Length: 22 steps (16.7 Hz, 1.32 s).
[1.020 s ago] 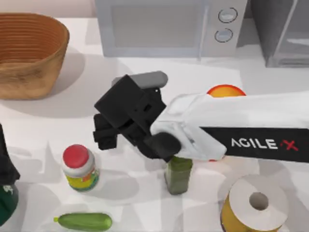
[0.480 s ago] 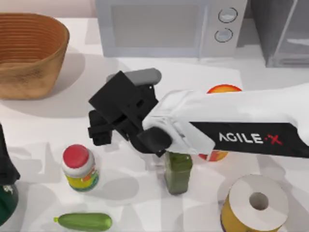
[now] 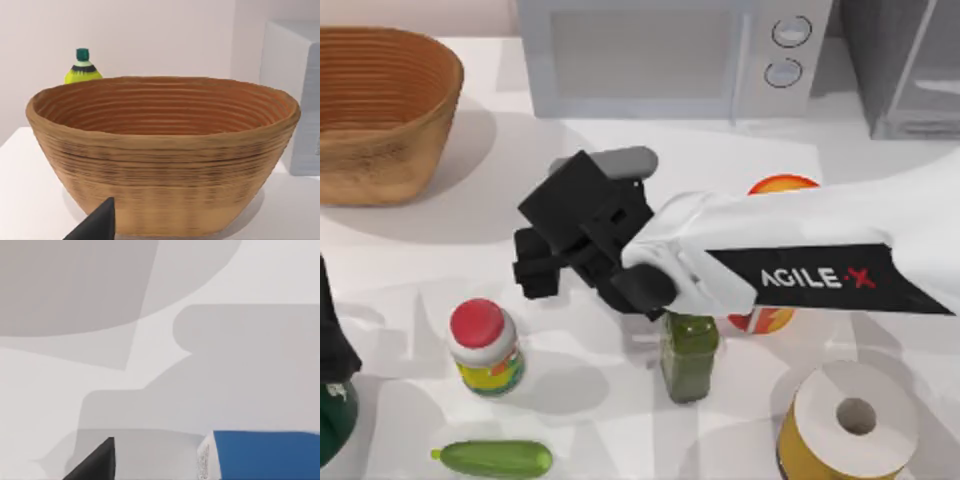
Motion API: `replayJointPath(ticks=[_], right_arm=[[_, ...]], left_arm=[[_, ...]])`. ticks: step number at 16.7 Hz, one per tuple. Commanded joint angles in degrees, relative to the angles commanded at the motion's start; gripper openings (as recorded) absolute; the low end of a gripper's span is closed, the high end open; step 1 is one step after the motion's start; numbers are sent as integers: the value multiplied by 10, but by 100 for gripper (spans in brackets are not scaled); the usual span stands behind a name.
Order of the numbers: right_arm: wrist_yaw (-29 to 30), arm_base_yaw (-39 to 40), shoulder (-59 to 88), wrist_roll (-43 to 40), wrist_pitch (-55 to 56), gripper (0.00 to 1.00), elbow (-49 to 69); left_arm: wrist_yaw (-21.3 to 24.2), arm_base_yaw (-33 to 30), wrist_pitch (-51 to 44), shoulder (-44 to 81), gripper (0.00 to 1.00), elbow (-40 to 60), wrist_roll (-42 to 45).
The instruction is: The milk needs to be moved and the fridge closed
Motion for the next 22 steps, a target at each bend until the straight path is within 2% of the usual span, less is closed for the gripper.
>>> replayJointPath(ticks=[2,15,22], right_arm=[[0,0,0,0,0,100,0],[0,0,0,0,0,2,0],[0,0,0,0,0,0,0]], left_arm=[[0,0,0,0,100,0,0],[0,0,0,0,100,0,0],[0,0,0,0,100,0,0]])
